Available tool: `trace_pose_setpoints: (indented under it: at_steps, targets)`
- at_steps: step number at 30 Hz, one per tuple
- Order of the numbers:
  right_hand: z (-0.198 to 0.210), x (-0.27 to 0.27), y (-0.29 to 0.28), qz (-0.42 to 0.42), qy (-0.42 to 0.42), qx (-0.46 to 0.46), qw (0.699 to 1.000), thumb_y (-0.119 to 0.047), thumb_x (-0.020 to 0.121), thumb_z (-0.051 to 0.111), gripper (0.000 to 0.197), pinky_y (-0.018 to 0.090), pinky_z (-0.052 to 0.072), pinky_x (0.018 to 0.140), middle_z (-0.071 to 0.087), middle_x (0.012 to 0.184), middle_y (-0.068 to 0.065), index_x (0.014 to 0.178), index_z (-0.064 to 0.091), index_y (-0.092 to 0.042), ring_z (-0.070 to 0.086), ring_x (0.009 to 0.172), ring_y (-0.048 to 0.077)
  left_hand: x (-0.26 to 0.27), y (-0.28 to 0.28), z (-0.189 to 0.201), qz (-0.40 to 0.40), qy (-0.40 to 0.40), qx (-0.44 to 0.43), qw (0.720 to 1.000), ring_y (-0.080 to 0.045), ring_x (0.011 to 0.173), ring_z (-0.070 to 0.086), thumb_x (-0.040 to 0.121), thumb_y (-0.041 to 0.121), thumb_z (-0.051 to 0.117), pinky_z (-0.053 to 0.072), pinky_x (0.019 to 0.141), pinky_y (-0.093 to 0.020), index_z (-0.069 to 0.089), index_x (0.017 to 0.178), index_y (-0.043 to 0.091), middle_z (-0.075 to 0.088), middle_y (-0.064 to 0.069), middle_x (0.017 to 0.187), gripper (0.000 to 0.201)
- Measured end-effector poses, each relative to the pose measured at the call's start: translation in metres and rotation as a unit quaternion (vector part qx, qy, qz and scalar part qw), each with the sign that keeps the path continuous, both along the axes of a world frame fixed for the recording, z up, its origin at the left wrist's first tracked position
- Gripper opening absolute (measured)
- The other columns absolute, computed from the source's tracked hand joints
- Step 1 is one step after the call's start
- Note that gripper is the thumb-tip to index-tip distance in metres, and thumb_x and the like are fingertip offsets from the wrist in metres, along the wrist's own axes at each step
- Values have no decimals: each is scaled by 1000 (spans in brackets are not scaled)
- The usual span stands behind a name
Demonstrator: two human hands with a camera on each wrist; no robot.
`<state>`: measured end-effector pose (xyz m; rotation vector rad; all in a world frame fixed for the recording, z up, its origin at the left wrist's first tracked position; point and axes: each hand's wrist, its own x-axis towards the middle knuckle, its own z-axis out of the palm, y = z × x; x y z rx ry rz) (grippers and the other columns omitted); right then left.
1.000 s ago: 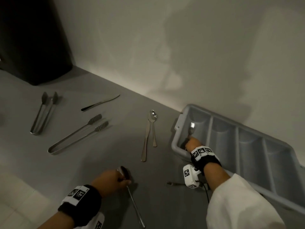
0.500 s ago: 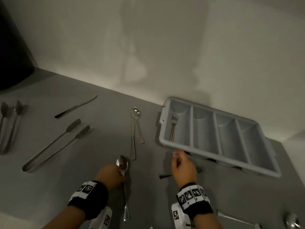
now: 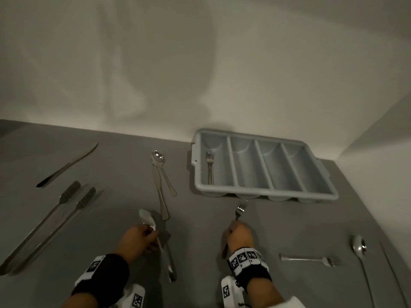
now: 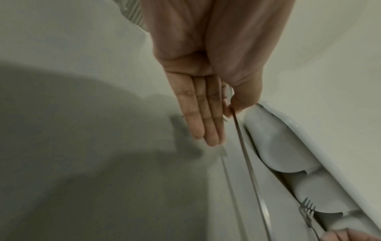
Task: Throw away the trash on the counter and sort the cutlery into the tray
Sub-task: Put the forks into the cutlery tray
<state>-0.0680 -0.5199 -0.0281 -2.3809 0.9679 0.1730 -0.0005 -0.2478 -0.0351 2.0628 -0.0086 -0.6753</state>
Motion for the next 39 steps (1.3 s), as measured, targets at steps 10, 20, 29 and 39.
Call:
trace_pose_setpoints:
  at_steps: [10, 20, 29, 39]
  targets:
    - [19, -27, -9, 11, 24, 25, 999, -10, 86, 49, 17, 30, 46, 89, 65, 110, 16, 100, 59, -7, 60, 105, 30, 38, -53, 61, 45, -14, -264, 963, -10, 50, 68, 97, 13, 36, 57, 49, -19, 44, 81, 10, 74, 3, 57, 18]
    - [65, -66, -79, -7, -205, 66, 976, -13, 82, 52, 46, 3, 41, 61, 65, 58, -21, 84, 61, -58, 59, 63, -12, 71, -151, 117, -9, -51, -287, 956, -6, 43, 63, 95, 14, 41, 52, 41, -16, 61, 90, 15, 69, 0, 48, 20]
    - [87, -60, -172, -142, -324, 43, 934, 4, 87, 48, 33, 24, 38, 85, 67, 108, 16, 116, 60, -5, 60, 99, 24, 125, -305, 114, -86, -61, -118, 987, -9, 32, 58, 89, 0, 48, 53, 38, -20, 54, 61, 6, 60, 1, 36, 30]
    - [61, -58, -230, -119, -339, 91, 929, 4, 87, 49, 36, 15, 42, 81, 62, 92, -7, 111, 62, -19, 58, 84, 0, 153, -378, 55, -209, -120, 264, 934, -35, 108, 60, 79, 8, 63, 53, 90, -40, 50, 122, -6, 62, -22, 119, 47]
